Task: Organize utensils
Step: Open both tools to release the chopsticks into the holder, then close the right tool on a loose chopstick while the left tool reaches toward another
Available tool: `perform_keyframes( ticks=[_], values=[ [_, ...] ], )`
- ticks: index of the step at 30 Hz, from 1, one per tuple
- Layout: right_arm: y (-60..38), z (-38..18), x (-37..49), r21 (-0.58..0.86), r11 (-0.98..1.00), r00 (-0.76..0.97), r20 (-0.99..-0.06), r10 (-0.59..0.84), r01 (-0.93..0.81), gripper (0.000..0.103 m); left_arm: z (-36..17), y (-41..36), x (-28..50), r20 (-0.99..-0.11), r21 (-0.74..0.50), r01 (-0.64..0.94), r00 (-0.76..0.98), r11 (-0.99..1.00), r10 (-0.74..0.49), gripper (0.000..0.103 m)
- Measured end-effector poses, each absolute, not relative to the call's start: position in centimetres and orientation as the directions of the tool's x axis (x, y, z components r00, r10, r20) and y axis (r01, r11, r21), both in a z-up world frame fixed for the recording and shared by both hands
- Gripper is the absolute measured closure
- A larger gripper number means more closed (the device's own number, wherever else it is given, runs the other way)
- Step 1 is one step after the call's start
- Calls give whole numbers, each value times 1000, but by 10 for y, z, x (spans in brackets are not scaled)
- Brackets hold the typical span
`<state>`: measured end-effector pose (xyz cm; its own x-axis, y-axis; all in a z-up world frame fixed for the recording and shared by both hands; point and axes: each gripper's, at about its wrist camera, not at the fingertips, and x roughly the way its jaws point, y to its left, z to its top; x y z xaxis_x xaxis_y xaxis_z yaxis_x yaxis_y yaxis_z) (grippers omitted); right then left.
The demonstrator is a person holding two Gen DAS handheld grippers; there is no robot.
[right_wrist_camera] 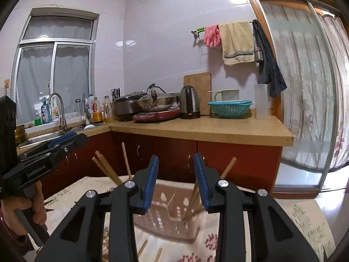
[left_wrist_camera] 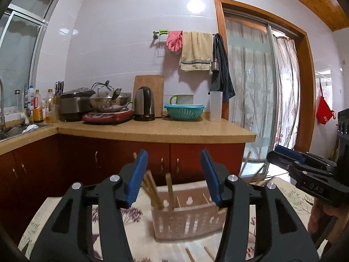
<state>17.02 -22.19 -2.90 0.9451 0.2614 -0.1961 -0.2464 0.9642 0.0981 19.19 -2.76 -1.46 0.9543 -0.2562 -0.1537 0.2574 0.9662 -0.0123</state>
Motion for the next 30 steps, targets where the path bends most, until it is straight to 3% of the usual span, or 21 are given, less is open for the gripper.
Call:
perform_keyframes(
  ticks=[30],
  values=[
    [-205,-158,47,113,973,884,-406,231,-202,68,-131,-13,62,-404,-48,148,901,988,-155,50]
  ],
)
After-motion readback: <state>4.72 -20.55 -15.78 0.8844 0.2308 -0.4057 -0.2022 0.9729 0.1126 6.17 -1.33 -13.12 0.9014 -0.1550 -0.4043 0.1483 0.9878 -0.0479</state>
